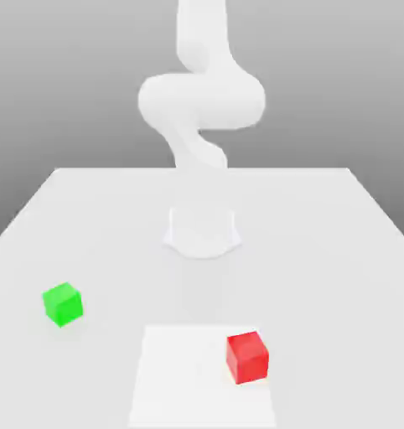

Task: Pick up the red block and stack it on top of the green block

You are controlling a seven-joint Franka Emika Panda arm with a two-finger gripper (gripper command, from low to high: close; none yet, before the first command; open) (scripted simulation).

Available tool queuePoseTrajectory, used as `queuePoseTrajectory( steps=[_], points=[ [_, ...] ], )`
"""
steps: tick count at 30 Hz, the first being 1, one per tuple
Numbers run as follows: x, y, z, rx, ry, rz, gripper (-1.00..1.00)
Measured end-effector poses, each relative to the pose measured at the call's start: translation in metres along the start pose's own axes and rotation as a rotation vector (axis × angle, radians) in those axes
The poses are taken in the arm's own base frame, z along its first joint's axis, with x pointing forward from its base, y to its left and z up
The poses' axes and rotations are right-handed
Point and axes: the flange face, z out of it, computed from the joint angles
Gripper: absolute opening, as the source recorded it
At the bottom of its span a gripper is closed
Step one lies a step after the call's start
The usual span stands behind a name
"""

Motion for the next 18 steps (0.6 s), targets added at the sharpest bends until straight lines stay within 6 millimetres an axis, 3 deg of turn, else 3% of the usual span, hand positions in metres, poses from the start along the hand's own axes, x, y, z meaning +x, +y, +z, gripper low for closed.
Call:
queuePoseTrajectory(
  steps=[4, 9, 14, 18],
  points=[
    [-0.027, 0.009, 0.096, -0.086, -0.116, -0.045, 0.0],
    [-0.077, 0.035, 0.198, -0.189, -0.252, -0.103, 0.0],
    [-0.142, 0.077, 0.28, -0.293, -0.386, -0.164, 0.0],
    [-0.201, 0.119, 0.329, -0.375, -0.493, -0.219, 0.0]
  ],
)
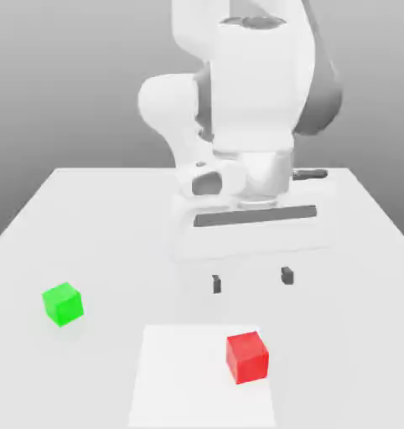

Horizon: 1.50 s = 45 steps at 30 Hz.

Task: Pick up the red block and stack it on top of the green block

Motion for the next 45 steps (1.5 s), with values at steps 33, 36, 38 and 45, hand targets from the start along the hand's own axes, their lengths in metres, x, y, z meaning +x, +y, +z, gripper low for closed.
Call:
queuePoseTrajectory(
  steps=[33, 36, 38, 45],
  points=[
    [0.044, 0.246, 0.016, -0.093, -0.052, 0.388, -1.0],
    [0.036, 0.307, 0.006, -0.091, -0.053, 0.496, -1.0],
    [0.025, 0.346, 0.0, -0.087, -0.054, 0.571, -1.0],
    [0.016, 0.367, 0.051, -0.08, -0.054, 0.605, -1.0]
  ],
)
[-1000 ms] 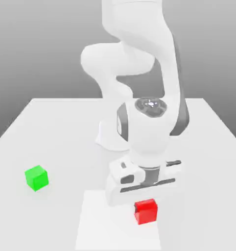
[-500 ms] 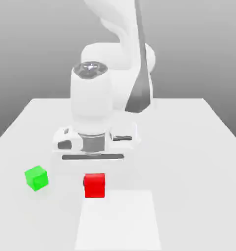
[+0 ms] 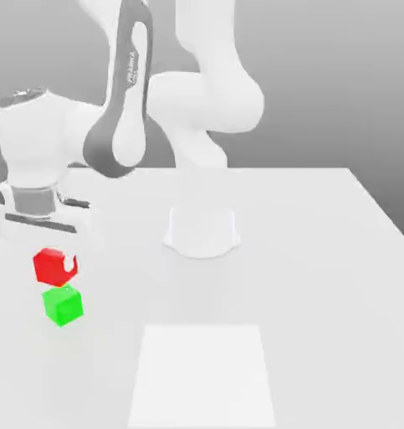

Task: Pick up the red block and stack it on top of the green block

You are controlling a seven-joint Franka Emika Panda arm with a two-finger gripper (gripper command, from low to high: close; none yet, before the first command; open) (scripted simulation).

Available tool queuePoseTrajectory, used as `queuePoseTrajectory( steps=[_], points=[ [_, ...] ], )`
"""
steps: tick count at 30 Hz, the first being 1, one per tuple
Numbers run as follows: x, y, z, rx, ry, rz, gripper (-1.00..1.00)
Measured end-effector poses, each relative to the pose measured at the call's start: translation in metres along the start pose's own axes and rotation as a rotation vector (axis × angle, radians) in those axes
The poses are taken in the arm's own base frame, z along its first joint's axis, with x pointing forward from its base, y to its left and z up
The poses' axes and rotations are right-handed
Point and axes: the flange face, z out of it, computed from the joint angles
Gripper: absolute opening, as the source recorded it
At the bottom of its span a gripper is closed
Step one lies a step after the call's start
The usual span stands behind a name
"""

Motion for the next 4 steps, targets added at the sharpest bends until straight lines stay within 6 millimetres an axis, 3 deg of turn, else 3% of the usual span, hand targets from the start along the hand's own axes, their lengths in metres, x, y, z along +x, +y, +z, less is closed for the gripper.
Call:
queuePoseTrajectory(
  steps=[1, 4],
  points=[
    [-0.0008, 0.0003, 0.0077, -0.002, 0.0, 0.0, 1.0],
    [-0.0008, 0.0003, 0.0077, -0.002, 0.0, -0.001, 1.0]
  ],
)
